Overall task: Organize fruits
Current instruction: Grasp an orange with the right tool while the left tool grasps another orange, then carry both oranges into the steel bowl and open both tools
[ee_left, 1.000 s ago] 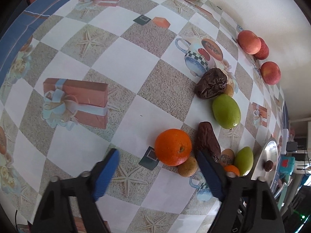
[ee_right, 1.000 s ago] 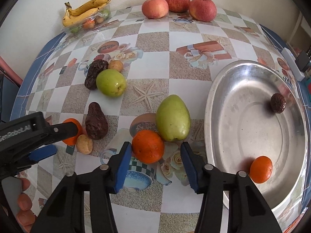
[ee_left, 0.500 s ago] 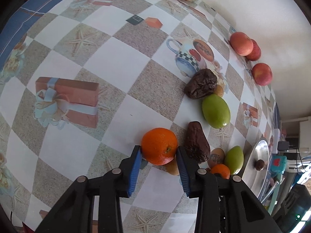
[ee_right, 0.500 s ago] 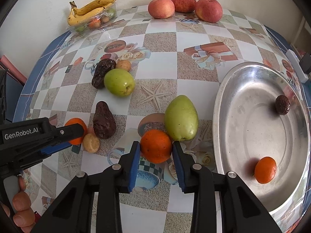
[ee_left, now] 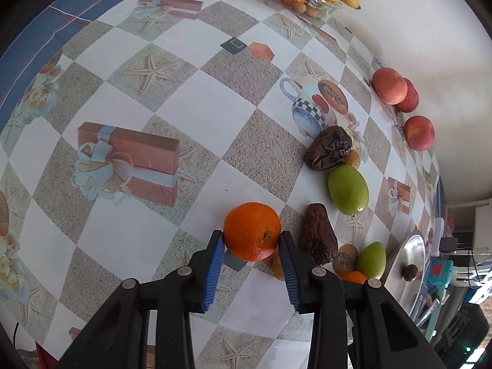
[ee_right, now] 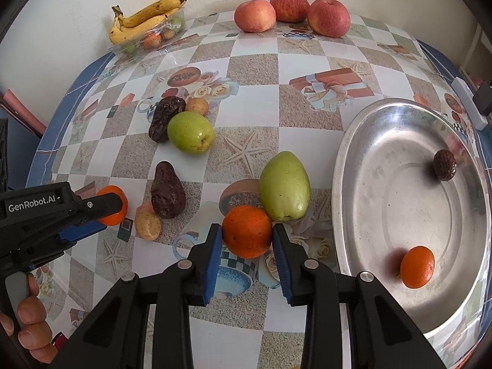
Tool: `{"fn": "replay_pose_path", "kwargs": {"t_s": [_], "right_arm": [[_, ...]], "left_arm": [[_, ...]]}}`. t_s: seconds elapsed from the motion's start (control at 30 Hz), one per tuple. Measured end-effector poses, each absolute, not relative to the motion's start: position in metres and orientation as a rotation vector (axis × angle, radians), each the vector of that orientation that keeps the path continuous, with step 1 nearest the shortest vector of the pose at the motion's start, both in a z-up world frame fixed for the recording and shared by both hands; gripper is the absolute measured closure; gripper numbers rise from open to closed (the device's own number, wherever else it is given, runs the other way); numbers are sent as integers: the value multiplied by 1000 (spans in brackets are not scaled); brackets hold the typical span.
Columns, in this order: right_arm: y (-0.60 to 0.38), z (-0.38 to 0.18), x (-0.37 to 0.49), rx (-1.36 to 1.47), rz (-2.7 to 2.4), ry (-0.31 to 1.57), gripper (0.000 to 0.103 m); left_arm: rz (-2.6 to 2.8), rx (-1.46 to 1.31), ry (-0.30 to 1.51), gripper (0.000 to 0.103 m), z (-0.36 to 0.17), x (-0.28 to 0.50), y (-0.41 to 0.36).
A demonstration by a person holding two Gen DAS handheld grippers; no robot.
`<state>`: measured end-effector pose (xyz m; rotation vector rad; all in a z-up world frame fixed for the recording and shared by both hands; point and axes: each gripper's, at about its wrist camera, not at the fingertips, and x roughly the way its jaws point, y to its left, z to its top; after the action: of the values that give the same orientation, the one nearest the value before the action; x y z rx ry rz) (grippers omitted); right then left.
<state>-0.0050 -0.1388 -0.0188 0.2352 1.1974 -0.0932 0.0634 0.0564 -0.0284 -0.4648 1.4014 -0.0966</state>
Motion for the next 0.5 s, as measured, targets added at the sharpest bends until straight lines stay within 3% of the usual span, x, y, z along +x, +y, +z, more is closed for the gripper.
{"fn": "replay_pose_path", "kwargs": {"t_s": [0.5], "right_arm": [[-149, 13, -17, 277, -78, 1083, 69]], "left_arm": [[-148, -435, 1280, 65, 11, 55, 37]]}}
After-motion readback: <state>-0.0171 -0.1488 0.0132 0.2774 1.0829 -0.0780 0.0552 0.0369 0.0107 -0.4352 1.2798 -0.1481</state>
